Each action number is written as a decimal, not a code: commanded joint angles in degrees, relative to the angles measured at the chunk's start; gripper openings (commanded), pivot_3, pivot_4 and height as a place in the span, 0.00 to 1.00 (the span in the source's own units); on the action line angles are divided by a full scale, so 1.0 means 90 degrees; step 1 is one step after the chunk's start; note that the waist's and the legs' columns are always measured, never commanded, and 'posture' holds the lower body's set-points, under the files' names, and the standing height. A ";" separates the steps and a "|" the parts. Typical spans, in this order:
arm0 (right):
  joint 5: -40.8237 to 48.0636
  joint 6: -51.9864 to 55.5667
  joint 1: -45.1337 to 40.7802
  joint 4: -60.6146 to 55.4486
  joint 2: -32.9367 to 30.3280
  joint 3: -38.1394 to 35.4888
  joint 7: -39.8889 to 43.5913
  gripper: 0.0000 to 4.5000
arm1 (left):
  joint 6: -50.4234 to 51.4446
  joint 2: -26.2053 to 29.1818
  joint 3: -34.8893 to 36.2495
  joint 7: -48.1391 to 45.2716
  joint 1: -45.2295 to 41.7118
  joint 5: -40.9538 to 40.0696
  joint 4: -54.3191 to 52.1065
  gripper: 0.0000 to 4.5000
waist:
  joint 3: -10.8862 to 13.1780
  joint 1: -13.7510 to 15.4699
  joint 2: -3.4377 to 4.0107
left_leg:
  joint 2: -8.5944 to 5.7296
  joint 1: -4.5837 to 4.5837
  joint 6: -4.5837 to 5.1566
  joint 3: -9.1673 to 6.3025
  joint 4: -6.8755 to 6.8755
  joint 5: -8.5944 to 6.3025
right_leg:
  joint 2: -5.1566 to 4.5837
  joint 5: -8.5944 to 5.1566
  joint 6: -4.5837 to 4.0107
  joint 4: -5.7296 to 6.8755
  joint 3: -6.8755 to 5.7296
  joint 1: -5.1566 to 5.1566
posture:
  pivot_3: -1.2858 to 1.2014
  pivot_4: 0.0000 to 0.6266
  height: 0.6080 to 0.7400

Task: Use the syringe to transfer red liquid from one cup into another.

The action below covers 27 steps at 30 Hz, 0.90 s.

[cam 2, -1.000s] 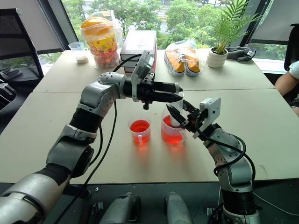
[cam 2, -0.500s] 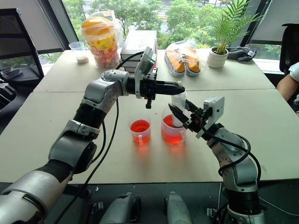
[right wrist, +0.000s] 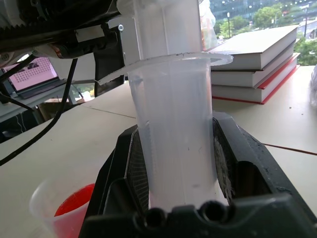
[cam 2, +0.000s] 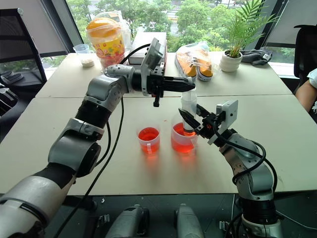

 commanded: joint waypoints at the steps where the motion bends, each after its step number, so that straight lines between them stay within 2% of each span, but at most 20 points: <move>1: 0.0022 0.0129 0.0223 -0.0037 -0.0101 0.0437 0.0330 0.31 | -0.0431 0.0298 0.0791 0.0347 -0.0538 -0.0121 -0.0130 0.01 | 0.0000 -0.0001 0.0000 | 0.0000 0.0000 0.0000 0.0000 0.0000 0.0000 | 0.0000 0.0000 0.0000 0.0000 0.0000 0.0000 | 0.52 0.24 1.00; 9: 0.0090 0.0127 0.0020 -0.0028 -0.0150 0.0331 0.0322 0.31 | -0.0205 0.0248 0.0698 0.0237 -0.0353 -0.0208 -0.0334 0.01 | 0.0000 -0.0002 0.0000 | 0.0000 0.0000 0.0000 0.0000 0.0000 0.0000 | 0.0000 0.0000 0.0000 0.0000 0.0000 0.0000 | 0.52 0.24 1.00; 12: 0.0175 0.0159 -0.0207 -0.0049 -0.0189 0.0189 0.0263 0.31 | -0.0016 0.0247 0.0581 0.0081 -0.0112 -0.0203 -0.0486 0.21 | 0.0000 -0.0018 0.0000 | 0.0000 0.0000 0.0000 0.0000 0.0000 0.0000 | 0.0000 0.0000 0.0000 0.0000 0.0000 -0.0001 | 0.52 0.24 1.00; 19: 0.0429 0.0394 -0.0591 -0.0078 -0.0317 -0.0127 0.0152 0.31 | 0.0052 0.0407 0.0461 -0.0098 0.0274 -0.0062 -0.0723 0.92 | 0.0000 -0.0001 0.0000 | 0.0002 -0.0001 0.0000 -0.0001 -0.0001 0.0000 | 0.0000 0.0000 0.0000 0.0000 0.0001 -0.0002 | 0.52 0.24 1.00; 20: 0.0436 0.0414 -0.0610 -0.0080 -0.0336 -0.0137 0.0152 0.31 | 0.0050 0.0451 0.0465 -0.0110 0.0313 -0.0055 -0.0764 0.98 | 0.0000 0.0001 0.0000 | 0.0002 -0.0001 0.0000 -0.0001 -0.0001 0.0000 | 0.0000 0.0000 0.0000 0.0000 0.0001 -0.0002 | 0.52 0.24 1.00; 27: 0.0614 0.0697 -0.0926 -0.0461 -0.0246 -0.0067 -0.0176 0.31 | 0.0553 0.1435 0.0747 -0.0353 0.1054 -0.0239 -0.1590 0.98 | 0.0000 -0.0065 0.0001 | 0.0007 0.0002 0.0000 0.0000 -0.0006 0.0000 | 0.0002 0.0000 -0.0001 0.0006 0.0007 -0.0009 | 0.52 0.24 1.00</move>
